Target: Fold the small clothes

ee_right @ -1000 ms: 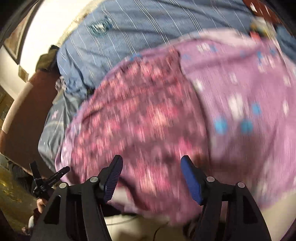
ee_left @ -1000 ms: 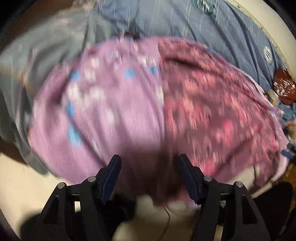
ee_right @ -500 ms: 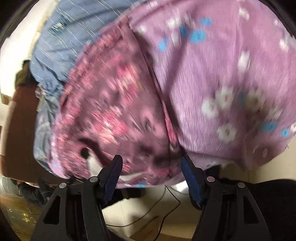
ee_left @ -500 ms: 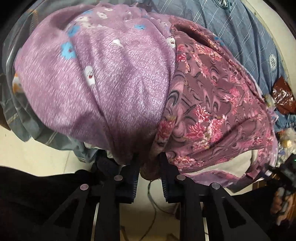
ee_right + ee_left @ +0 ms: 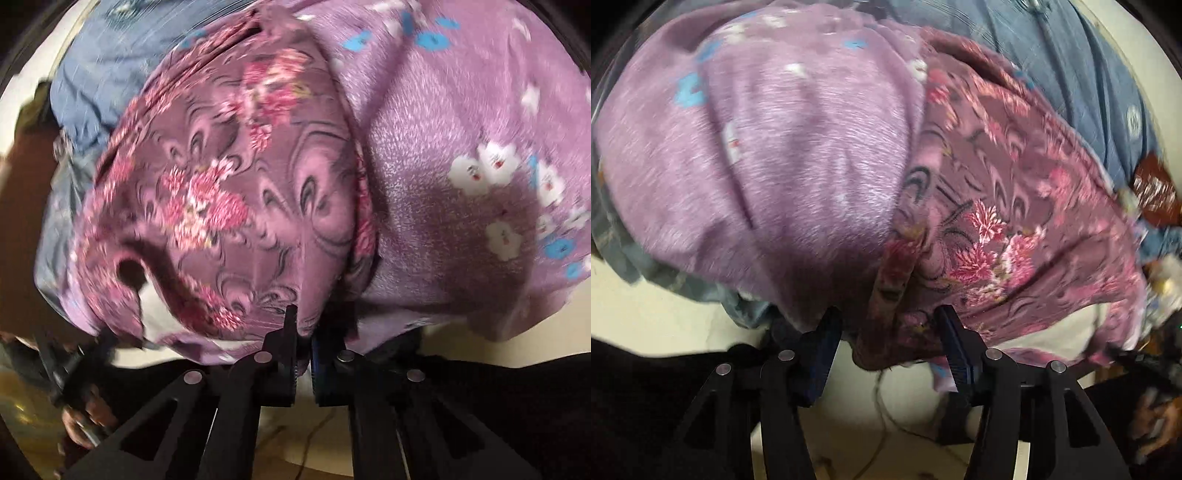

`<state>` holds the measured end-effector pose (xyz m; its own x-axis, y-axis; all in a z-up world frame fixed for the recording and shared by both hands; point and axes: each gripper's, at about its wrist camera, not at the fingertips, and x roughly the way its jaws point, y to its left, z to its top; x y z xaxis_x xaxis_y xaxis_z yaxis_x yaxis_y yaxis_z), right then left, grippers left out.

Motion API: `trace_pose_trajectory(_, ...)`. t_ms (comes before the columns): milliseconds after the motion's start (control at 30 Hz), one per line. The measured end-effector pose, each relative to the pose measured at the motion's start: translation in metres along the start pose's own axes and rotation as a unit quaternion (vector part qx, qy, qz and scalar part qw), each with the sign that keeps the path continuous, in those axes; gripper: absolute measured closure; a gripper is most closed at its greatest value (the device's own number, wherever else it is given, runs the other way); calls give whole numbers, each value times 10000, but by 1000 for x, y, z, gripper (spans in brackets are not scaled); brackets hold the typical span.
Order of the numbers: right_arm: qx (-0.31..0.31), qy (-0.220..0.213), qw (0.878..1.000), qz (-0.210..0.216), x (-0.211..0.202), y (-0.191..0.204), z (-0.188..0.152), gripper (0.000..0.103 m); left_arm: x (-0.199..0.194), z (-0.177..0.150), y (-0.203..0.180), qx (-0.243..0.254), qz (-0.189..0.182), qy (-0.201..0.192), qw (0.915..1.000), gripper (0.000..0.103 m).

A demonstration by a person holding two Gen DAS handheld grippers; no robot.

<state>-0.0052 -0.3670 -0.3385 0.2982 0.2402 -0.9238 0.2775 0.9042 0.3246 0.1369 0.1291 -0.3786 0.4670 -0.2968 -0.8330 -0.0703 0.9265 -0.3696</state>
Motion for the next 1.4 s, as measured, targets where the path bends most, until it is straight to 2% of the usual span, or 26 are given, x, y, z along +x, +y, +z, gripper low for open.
trace_pose_trajectory(33, -67, 19, 9999, -92, -3, 2, -2, 99, 3, 0, -1, 30, -6, -12, 10000, 53)
trace_pose_trajectory(67, -150, 39, 9997, -189, -7, 4, -4, 99, 6, 0, -2, 79, -33, 9, 10000, 70)
trace_pose_trajectory(133, -295, 68, 9984, -482, -17, 2, -7, 99, 12, 0, -2, 167, -124, 164, 9996, 94)
trace_pose_trajectory(267, -196, 116, 9972, -710, -37, -13, -11, 99, 11, 1, 4, 7, -429, 136, 9990, 98)
trace_pose_trajectory(467, 107, -13, 9950, -990, -66, -48, -9, 99, -18, 1, 28, -68, -741, -9, 9972, 98)
trace_pose_trajectory(533, 229, -105, 9915, -1279, -74, -60, -8, 99, -29, 0, 31, 11, -784, -83, 9969, 98)
trace_pose_trajectory(600, 436, -136, 9921, -1166, -79, -70, -9, 98, -37, -2, 31, 52, -788, -135, 9968, 97)
trace_pose_trajectory(633, 558, -115, 9939, -941, -81, -74, -9, 93, -40, -4, 33, 42, -739, -135, 9972, 95)
trace_pose_trajectory(700, 679, -130, 9968, -411, -86, -76, -10, 86, -40, -5, 34, -19, -564, -72, 9984, 75)
trace_pose_trajectory(733, 706, -143, 9970, -282, -87, -76, -10, 64, -37, -6, 28, -115, -440, -1, 9990, 39)
trace_pose_trajectory(767, 737, -160, 9971, -127, -86, -73, -9, 45, -32, -5, 28, -251, -333, 107, 9991, 21)
trace_pose_trajectory(833, 681, -240, 9973, 116, -83, -61, -4, 36, -21, -3, 26, -418, -374, 206, 9982, 21)
trace_pose_trajectory(900, 584, -207, 9980, 131, -79, -53, -4, 36, -3, 2, 15, -334, -354, 424, 9979, 22)
trace_pose_trajectory(933, 562, -185, 9982, 111, -74, -50, -1, 36, 4, 4, 11, -290, -365, 471, 9978, 27)
trace_pose_trajectory(1000, 504, -196, 9985, 46, -66, -50, 1, 37, 12, 3, -2, 22, -457, 503, 9977, 49)
trace_pose_trajectory(1033, 498, -220, 9985, 9, -62, -49, 0, 36, 13, 1, -9, 235, -480, 527, 9972, 72)
trace_pose_trajectory(1067, 489, -243, 9985, -28, -57, -50, 1, 36, 13, -2, -15, 443, -542, 549, 9960, 88)
trace_pose_trajectory(1133, 432, -265, 9986, -134, -39, -45, 6, 36, 10, -6, -21, 668, -678, 528, 9941, 92)
trace_pose_trajectory(1233, 421, -155, 9987, -222, -22, -47, 13, 35, 1, -6, -17, 658, -883, 481, 9927, 96)
trace_pose_trajectory(1300, 367, 13, 9993, -83, -7, -43, 18, 39, -11, -7, -9, 583, -1058, 440, 9917, 97)
trace_pose_trajectory(1333, 320, 108, 9994, -59, 0, -41, 17, 57, -19, -7, -5, 541, -1171, 412, 9908, 97)
trace_pose_trajectory(1367, 237, 281, 9993, -60, 6, -36, 16, 90, -28, -9, -1, 519, -1272, 398, 9897, 97)
trace_pose_trajectory(1400, 94, 486, 9988, -43, 11, -31, 13, 98, -39, -10, 3, 496, -1437, 381, 9876, 98)
